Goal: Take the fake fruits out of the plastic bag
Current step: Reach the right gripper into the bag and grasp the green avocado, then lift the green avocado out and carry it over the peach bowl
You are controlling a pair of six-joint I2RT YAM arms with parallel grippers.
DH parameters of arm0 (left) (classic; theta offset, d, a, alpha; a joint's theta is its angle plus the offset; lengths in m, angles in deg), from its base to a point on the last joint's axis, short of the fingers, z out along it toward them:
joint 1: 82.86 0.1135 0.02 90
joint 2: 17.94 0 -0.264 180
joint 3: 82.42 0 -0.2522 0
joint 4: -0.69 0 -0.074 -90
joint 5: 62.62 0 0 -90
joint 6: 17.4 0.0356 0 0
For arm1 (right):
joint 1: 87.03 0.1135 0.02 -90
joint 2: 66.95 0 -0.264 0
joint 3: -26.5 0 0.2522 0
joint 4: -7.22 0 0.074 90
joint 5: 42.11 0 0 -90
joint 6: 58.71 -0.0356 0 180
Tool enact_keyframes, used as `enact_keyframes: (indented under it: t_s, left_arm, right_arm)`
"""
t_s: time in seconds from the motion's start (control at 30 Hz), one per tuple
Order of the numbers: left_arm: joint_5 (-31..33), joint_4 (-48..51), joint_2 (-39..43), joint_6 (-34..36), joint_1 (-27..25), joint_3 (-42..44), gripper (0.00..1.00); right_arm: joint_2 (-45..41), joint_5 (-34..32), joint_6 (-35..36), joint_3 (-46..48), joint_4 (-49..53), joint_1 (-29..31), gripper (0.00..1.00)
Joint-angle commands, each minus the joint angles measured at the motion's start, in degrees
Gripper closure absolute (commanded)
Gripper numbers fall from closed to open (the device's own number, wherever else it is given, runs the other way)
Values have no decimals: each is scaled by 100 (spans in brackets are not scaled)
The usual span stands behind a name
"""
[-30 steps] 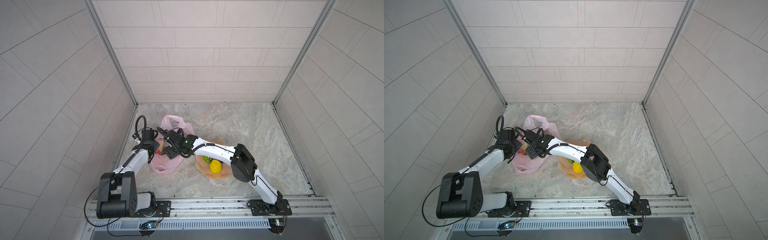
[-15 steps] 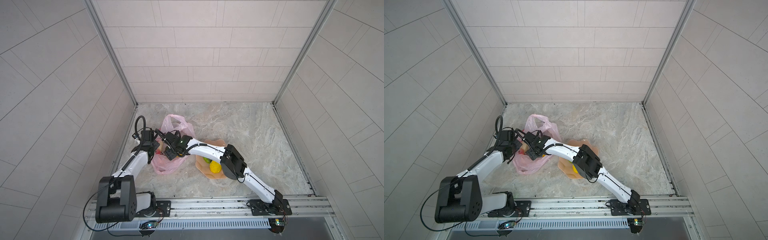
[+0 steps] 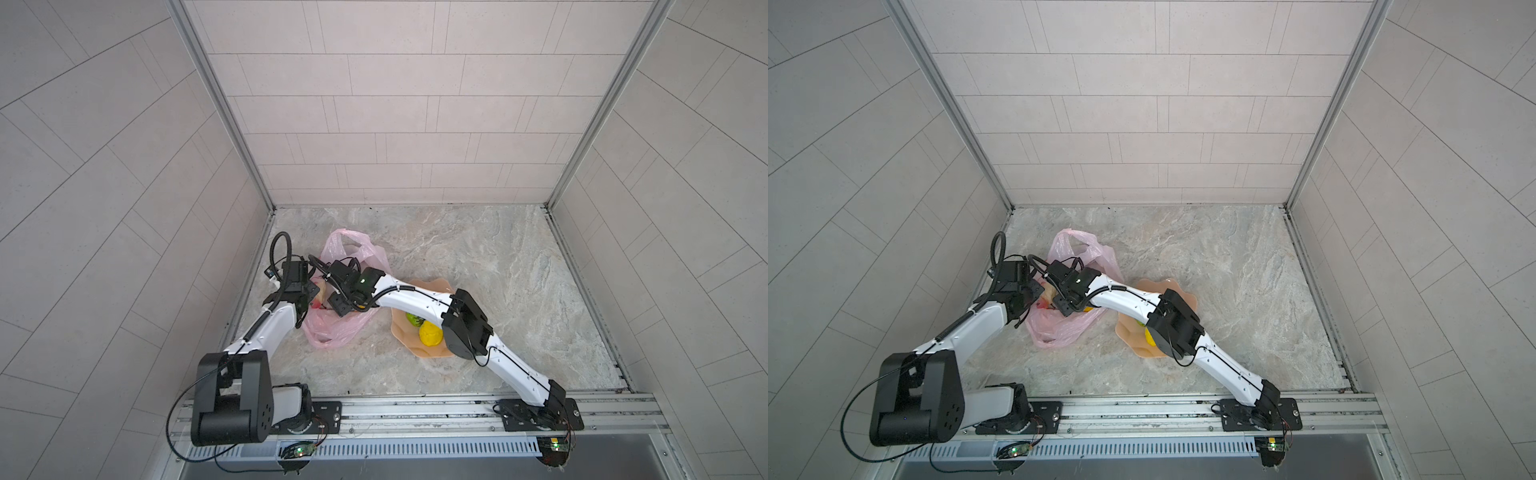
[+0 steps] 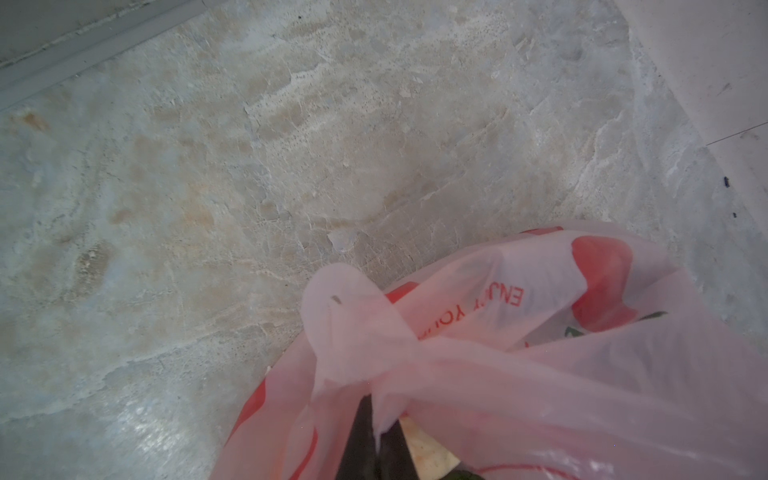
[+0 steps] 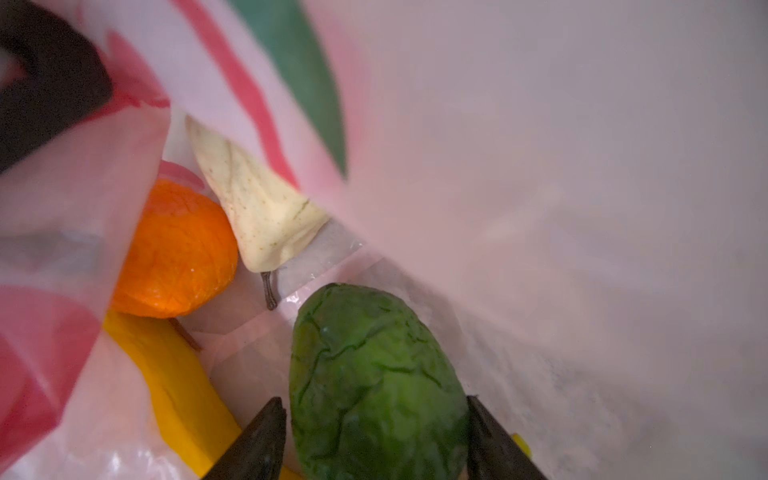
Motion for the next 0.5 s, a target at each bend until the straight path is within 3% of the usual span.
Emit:
enact_keyframes:
  t_s: [0.0,0.2,0.47]
  left_arm:
    - [66,-18,3,41,30,18,98]
    - [85,-12,11,41,29,10,98]
    - [50,-13,-62,67,35,-20,98]
  right_arm:
    - [-29,-106,-4,-111,179,-14,37]
    - [-241,-224,-101,72,109,-14,45]
    - [-1154,-316,-213,989,-402,-5,46]
